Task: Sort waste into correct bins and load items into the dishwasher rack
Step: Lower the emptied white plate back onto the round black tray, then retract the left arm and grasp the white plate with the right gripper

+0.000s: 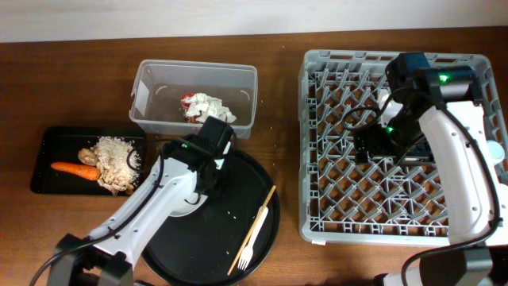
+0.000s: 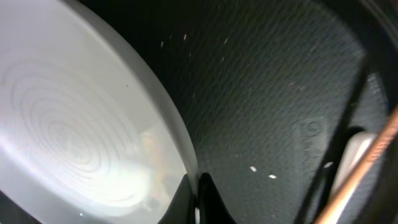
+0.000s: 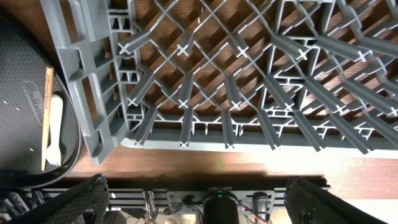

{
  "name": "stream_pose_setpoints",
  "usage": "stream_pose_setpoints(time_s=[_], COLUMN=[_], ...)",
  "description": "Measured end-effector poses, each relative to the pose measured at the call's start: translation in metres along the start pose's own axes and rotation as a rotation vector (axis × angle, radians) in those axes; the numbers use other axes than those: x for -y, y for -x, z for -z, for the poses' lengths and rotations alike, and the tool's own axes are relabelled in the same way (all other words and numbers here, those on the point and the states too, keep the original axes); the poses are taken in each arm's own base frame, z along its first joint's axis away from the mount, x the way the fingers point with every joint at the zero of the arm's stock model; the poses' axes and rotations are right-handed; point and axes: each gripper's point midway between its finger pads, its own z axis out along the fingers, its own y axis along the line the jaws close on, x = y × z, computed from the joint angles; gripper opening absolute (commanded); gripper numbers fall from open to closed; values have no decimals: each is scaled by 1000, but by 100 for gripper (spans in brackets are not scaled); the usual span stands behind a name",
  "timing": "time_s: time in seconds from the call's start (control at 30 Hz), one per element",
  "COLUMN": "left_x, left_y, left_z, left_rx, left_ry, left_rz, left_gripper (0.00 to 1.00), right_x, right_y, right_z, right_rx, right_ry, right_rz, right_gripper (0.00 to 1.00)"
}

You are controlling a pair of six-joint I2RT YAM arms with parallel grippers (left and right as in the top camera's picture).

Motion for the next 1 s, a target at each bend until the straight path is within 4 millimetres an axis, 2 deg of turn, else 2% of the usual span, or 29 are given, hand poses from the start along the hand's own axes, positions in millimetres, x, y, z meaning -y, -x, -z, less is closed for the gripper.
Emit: stream_pose_setpoints(time_s=[0.07,0.13,0.17,0.33,0.4,0.53,0.6,0.67,0.77,0.93,1.0], left_x=[-3,-4,-4,-4,-6,-24,-47,-59,-90,-148,-169], left_y=[-5,-3,-2,-3,-10,2,2,-5,-21,-45,-56], left_z=[-5,-6,-6,-5,-1,39,65,73,73,74,75], left_rx=[-10,1,3,-1,-28,69,141,145,99,72,69], left_ry=[16,22,22,23,28,15,18,21,38,70,74], left_rz=[7,10,10,17,17,89,166,213,363,678,783], left_gripper=[22,43,49,52,52,60,60,60,66,70,70], right_x=[0,0,0,0,0,-1,-6,-14,-44,-153,-207], right_y=[0,0,0,0,0,-2,-2,-3,-7,-11,-21], right_z=[0,0,0,0,0,0,0,1,1,-1,-8], right_rx=[0,0,0,0,-1,-7,-10,-15,-23,96,152], right_ry=[0,0,0,0,0,3,35,78,154,240,292], right_rz=[0,0,0,0,0,0,0,1,65,362,480], right_gripper=[94,94,94,94,94,94,94,94,95,97,98])
